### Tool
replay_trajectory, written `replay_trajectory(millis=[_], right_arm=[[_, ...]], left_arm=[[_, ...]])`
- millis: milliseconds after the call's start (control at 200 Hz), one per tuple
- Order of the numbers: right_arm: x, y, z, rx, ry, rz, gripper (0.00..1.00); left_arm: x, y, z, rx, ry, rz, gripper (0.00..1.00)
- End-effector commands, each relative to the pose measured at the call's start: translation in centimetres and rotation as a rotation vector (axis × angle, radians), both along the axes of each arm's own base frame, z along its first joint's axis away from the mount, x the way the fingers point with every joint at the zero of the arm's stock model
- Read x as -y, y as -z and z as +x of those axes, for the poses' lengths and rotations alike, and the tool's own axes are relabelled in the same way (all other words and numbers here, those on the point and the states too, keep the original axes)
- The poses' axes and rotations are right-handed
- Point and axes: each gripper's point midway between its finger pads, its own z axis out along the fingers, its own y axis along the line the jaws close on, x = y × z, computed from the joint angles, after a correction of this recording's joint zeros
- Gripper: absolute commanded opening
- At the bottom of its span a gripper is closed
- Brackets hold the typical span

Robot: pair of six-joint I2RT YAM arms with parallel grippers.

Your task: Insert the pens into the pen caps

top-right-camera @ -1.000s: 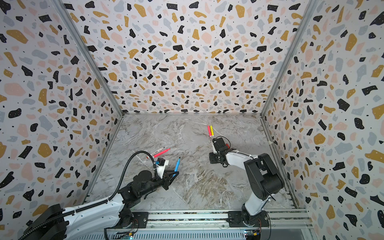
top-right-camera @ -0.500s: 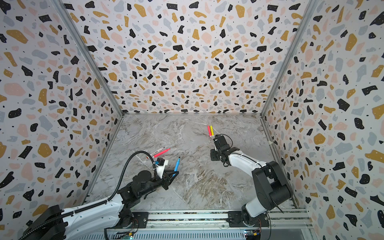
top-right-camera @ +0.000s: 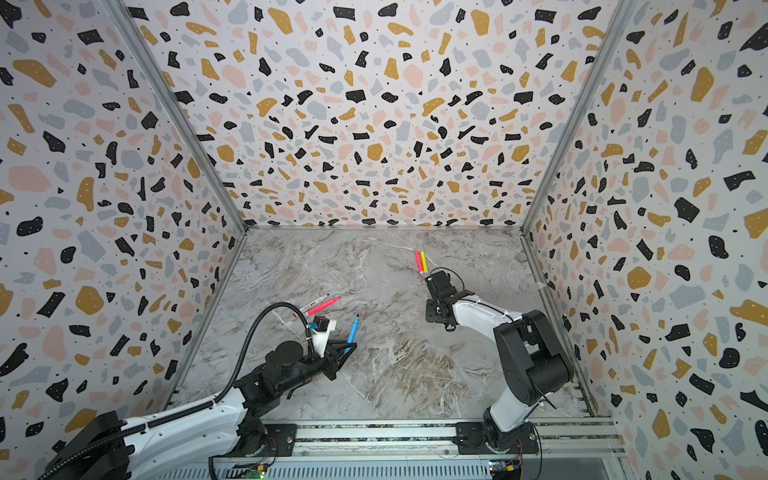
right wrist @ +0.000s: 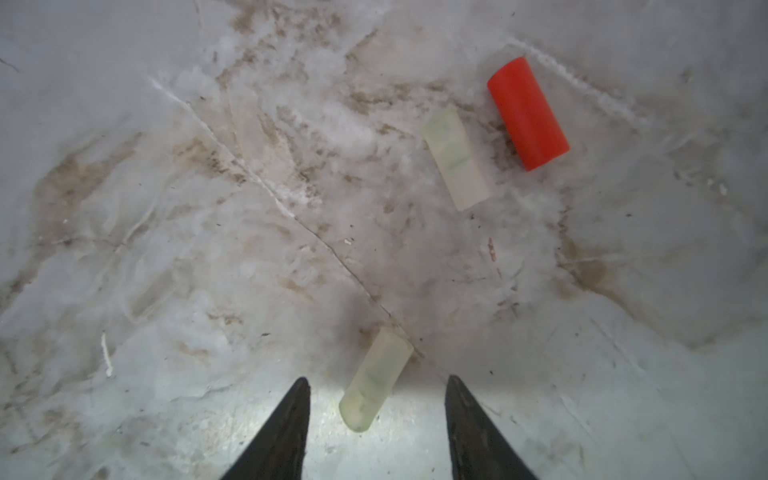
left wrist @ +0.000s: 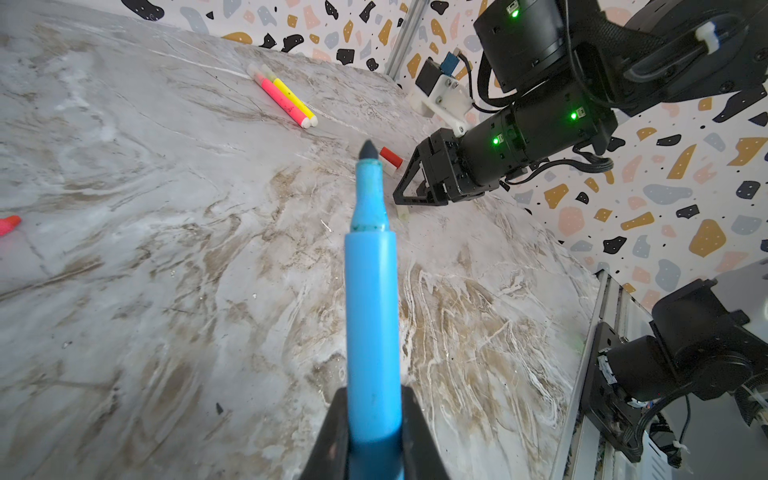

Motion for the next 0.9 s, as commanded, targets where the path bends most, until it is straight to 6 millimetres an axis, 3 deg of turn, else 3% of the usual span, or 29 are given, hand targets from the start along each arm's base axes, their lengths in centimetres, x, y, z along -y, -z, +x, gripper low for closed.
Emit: replay_trajectory(millis=[0,621,896], right_arm=[[-0.2,-0.8,0.7,0.009,0.021,0.009,0.52],[-2.9,1.6,0.7,-0.056,-0.089,0.025,0.42],[-2.1,1.6,0.5,-0.056,-0.077,-0.023,0.36]], left_arm=[[-0.3,-0.4,0.2,0.033,-0.015,-0.008,0.0],[-0.3,-0.3,0.3,0.03,-0.016,0.001,0.0],[-0.4,-0.3,0.3,0.031,-0.019,0.003,0.0]])
